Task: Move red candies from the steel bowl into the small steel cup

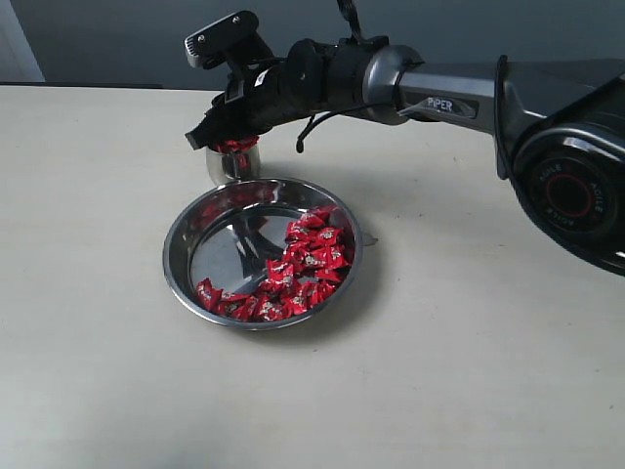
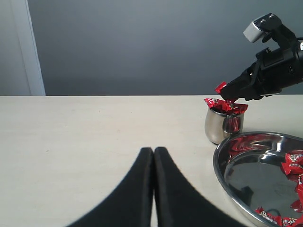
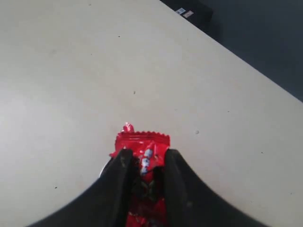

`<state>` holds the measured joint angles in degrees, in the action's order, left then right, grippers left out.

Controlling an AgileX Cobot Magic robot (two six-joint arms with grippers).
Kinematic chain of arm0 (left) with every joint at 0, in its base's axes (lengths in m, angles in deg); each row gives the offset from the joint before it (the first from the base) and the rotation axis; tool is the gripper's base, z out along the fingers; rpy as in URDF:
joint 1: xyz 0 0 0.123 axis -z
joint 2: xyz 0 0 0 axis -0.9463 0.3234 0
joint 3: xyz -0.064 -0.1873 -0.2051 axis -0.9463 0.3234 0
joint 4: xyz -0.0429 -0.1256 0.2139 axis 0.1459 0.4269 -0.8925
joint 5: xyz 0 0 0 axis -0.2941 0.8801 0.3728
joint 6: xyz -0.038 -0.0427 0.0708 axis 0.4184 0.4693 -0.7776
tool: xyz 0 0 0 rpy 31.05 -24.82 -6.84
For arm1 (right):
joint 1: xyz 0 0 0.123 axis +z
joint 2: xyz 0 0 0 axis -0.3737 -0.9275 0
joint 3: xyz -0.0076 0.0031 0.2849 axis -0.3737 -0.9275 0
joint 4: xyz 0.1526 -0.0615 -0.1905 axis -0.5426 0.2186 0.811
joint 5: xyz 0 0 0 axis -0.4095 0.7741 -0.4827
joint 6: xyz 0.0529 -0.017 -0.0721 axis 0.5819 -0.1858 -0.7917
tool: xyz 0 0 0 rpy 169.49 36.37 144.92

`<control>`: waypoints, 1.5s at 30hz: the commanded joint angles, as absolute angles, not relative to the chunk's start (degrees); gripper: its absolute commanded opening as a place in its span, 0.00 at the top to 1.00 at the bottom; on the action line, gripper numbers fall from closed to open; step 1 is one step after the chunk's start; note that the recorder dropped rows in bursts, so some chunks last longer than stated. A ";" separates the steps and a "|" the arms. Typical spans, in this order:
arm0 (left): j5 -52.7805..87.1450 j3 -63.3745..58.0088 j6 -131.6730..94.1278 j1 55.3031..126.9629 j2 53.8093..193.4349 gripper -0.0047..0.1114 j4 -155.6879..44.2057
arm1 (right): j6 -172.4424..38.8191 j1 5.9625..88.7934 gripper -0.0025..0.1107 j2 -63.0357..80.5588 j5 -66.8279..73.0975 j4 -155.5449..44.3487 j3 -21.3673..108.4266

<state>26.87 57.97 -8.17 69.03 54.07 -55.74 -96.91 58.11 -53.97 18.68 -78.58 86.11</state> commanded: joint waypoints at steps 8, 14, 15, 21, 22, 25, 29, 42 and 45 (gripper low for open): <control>26.52 58.01 -7.93 68.96 53.81 0.96 -55.74 | -97.41 57.99 0.63 -53.94 17.87 -79.18 86.34; 26.52 58.01 -7.93 68.96 53.81 0.96 -55.74 | -97.41 57.99 0.63 -53.94 17.40 -79.18 86.34; 26.52 58.01 -7.93 68.96 53.81 0.96 -55.74 | -97.41 57.99 0.63 -53.94 17.40 -79.18 86.34; 26.52 58.01 -7.93 68.96 53.81 0.96 -55.74 | -97.41 57.99 0.63 -53.94 17.30 -79.18 86.34; 26.52 58.01 -7.93 68.96 53.81 0.96 -55.74 | -97.41 57.99 0.63 -53.94 17.30 -79.18 86.34; 26.52 58.01 -7.93 68.96 53.81 0.96 -55.74 | -97.41 57.99 0.63 -53.94 17.30 -79.18 86.34; 26.52 58.01 -7.93 68.96 53.81 0.96 -55.74 | -97.41 57.99 0.63 -53.94 17.30 -79.18 86.34; 26.52 58.01 -7.93 68.96 53.81 0.96 -55.74 | -97.41 57.99 0.99 -51.69 17.40 -79.91 86.34; 26.52 58.01 -7.93 68.96 53.81 0.96 -55.74 | -96.96 57.99 0.98 -48.00 17.27 -80.16 86.34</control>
<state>26.87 57.97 -8.17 69.03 54.07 -55.74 -97.14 58.11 -52.30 18.00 -79.72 86.11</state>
